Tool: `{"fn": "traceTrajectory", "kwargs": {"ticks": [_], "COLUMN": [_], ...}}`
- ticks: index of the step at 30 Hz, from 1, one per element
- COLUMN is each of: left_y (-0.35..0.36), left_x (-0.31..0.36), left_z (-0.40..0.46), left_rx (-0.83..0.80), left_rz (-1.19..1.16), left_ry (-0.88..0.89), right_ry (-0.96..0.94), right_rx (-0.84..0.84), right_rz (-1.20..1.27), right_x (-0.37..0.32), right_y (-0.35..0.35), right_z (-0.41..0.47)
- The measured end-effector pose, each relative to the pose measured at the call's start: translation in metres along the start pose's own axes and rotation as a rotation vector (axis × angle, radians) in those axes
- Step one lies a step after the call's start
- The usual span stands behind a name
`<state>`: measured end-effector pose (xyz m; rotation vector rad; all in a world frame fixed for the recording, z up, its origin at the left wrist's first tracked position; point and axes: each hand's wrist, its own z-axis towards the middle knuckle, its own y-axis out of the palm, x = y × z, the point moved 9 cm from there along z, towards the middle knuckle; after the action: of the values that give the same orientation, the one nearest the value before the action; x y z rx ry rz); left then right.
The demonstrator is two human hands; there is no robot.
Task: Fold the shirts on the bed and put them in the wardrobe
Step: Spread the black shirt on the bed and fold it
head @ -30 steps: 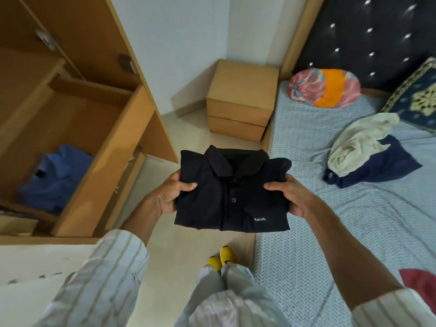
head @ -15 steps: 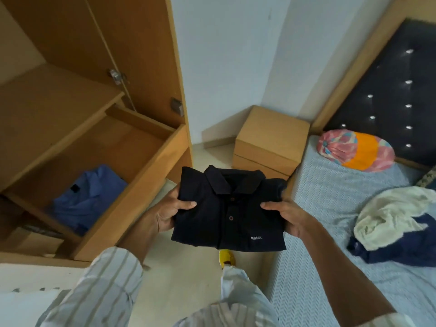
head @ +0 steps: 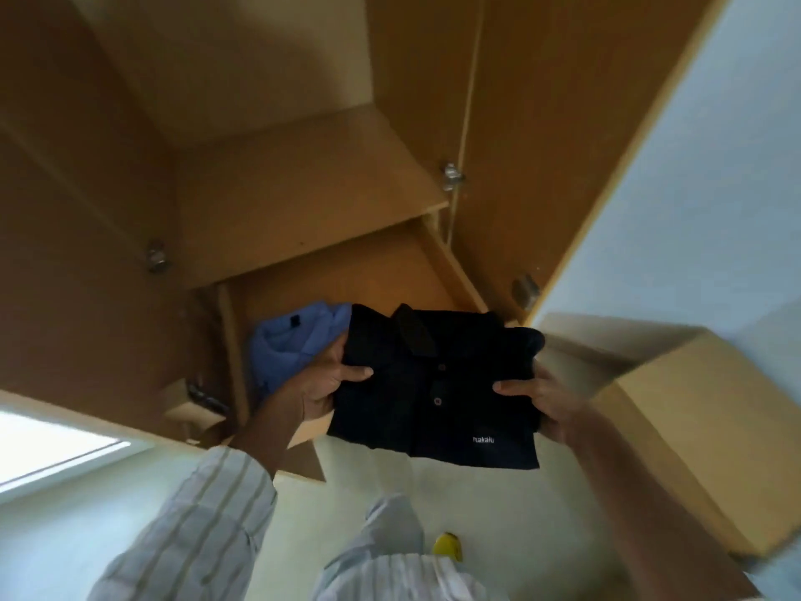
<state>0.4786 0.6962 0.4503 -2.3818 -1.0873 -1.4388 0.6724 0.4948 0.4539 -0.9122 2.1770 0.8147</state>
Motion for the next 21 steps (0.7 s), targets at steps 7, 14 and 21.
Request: {"fn": "traceTrajectory", "kwargs": {"ticks": [7, 14, 21], "left_y": [-0.09, -0.16, -0.204], "left_x": [0.022, 0.032, 0.033], "left_z": [0.01, 0.021, 0.028], "left_rx": [0.265, 0.445, 0.646], "left_rz": [-0.087, 0.081, 0.462], "left_ry": [-0.014, -0.076, -0.173], "right_ry": [0.103, 0.119, 0.189], "right_rx": [-0.154, -0.255, -0.32], "right_rz": [-0.3, -0.436, -0.518], "right_x": [-0.042, -0.053, -0.03], "right_y": [0.062, 0.141, 0.18], "right_z": [0.129, 0.203, 0.255]}}
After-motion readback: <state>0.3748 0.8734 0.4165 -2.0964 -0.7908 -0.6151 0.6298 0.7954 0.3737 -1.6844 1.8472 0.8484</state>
